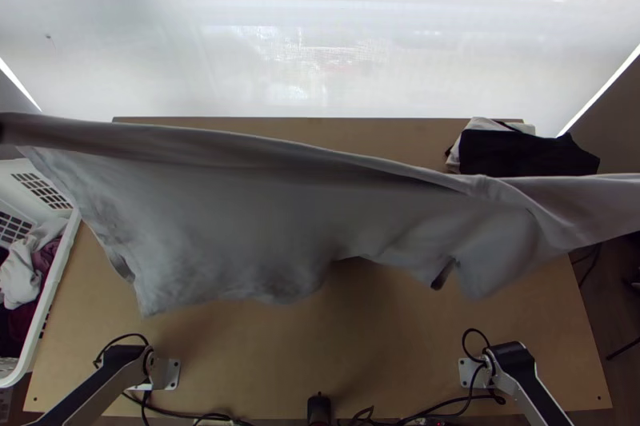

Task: Fold the t-shirt

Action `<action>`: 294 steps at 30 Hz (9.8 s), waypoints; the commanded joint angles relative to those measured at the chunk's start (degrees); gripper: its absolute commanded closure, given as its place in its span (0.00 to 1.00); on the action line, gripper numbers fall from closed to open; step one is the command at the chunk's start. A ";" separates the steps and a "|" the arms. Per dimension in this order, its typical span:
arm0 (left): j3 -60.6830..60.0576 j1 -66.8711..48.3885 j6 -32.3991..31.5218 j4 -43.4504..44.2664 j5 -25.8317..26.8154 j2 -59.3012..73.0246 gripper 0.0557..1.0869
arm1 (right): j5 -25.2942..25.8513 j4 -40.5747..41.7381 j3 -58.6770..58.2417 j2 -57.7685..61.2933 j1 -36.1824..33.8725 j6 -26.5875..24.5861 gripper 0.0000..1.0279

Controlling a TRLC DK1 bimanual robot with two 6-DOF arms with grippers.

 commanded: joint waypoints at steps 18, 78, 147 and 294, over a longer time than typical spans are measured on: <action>-0.28 9.42 -2.85 9.57 0.11 -4.85 0.97 | -14.82 8.16 8.88 5.58 -17.00 6.49 0.97; -52.67 4.77 -5.49 18.62 6.79 -4.06 0.97 | -20.18 8.42 -16.70 25.70 -4.26 26.45 0.97; -28.67 3.62 -8.57 54.66 -9.56 64.41 0.97 | -14.56 22.05 19.60 91.36 2.77 25.74 0.97; -70.33 17.69 24.39 5.18 -0.94 23.10 0.10 | -14.99 21.26 -50.27 32.65 10.95 16.34 0.06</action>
